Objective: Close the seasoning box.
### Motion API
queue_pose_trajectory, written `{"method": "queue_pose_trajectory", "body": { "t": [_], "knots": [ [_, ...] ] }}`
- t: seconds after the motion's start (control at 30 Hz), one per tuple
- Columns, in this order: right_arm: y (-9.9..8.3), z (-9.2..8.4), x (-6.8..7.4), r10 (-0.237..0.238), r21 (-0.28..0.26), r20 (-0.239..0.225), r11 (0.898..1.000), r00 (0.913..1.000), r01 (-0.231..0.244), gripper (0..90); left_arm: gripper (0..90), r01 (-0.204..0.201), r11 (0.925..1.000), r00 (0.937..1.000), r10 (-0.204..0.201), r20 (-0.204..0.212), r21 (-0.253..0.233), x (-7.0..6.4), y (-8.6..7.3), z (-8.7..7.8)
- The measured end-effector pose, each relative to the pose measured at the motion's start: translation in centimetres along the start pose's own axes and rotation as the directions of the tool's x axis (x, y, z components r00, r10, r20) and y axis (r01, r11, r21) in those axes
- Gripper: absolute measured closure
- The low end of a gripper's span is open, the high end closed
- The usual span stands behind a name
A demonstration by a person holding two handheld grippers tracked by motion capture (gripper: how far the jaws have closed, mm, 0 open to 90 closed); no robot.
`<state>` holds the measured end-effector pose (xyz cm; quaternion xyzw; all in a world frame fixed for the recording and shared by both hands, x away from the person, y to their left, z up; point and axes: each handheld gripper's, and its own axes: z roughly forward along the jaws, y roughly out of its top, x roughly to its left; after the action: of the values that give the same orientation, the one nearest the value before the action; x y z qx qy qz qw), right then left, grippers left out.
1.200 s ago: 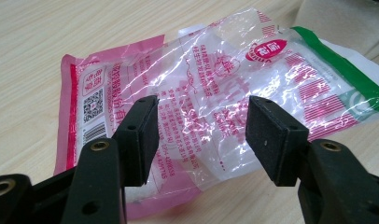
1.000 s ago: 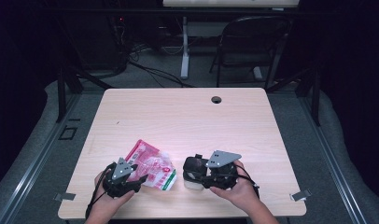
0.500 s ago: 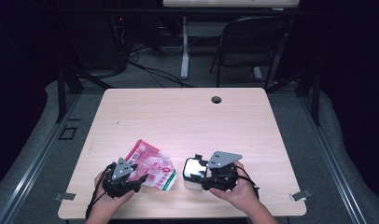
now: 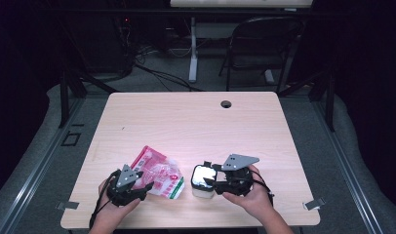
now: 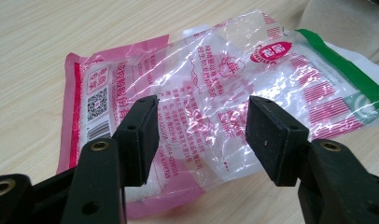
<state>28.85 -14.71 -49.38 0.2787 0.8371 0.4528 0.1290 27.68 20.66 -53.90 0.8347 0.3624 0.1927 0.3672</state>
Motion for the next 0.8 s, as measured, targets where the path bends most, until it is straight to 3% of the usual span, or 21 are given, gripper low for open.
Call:
{"method": "queue_pose_trajectory", "body": {
  "t": [0.4,0.8],
  "knots": [
    [-0.3,-0.7,-1.4,0.053,-0.012,0.037,0.999,0.9979,-0.053,45.6,44.2,0.007,1.0,0.9999,-0.007,-0.011,-0.001,0.3,-0.1,-0.1],
    [-0.9,-1.5,-3.2,0.136,-0.042,0.09,0.99,0.9866,-0.133,45.6,44.2,0.023,0.9997,0.9995,-0.023,-0.022,-0.005,0.8,-0.3,-0.1]
  ]
}}
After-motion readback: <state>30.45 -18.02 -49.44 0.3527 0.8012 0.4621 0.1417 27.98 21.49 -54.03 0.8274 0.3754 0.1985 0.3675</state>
